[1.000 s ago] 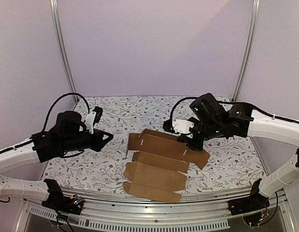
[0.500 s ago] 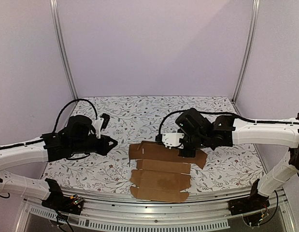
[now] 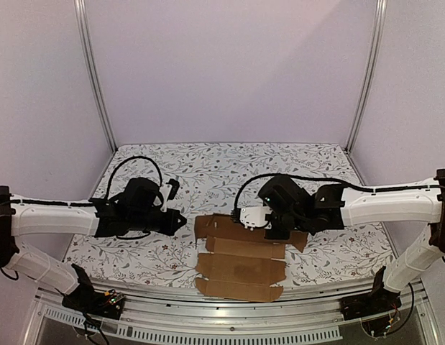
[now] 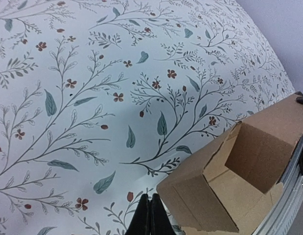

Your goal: Fold the paper box

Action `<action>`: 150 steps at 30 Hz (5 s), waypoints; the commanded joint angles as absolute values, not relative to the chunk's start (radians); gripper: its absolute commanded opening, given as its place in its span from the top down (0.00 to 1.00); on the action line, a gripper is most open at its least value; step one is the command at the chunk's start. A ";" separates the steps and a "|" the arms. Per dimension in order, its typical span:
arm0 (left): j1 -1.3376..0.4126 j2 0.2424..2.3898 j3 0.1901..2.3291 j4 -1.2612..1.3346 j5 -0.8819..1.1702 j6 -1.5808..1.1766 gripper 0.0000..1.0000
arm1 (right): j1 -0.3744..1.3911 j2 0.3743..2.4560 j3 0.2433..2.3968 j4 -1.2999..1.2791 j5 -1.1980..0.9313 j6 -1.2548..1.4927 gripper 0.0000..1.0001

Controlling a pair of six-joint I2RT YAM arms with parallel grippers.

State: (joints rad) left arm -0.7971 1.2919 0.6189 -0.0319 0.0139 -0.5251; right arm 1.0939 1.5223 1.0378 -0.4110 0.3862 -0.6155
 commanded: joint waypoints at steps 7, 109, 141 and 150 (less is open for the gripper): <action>-0.774 1.470 0.695 0.092 0.014 -0.539 1.00 | 1.127 1.513 0.997 -0.369 0.418 -0.612 1.00; -1.057 1.442 0.588 0.133 -0.112 -0.550 0.73 | 1.480 1.767 0.810 0.126 1.226 -0.804 1.00; -1.104 1.578 0.670 0.179 -0.218 -0.520 0.60 | 1.510 1.804 0.817 0.092 1.248 -0.712 1.00; -1.134 1.618 0.696 0.214 -0.247 -0.523 0.60 | 1.514 1.820 0.837 0.056 1.249 -0.665 1.00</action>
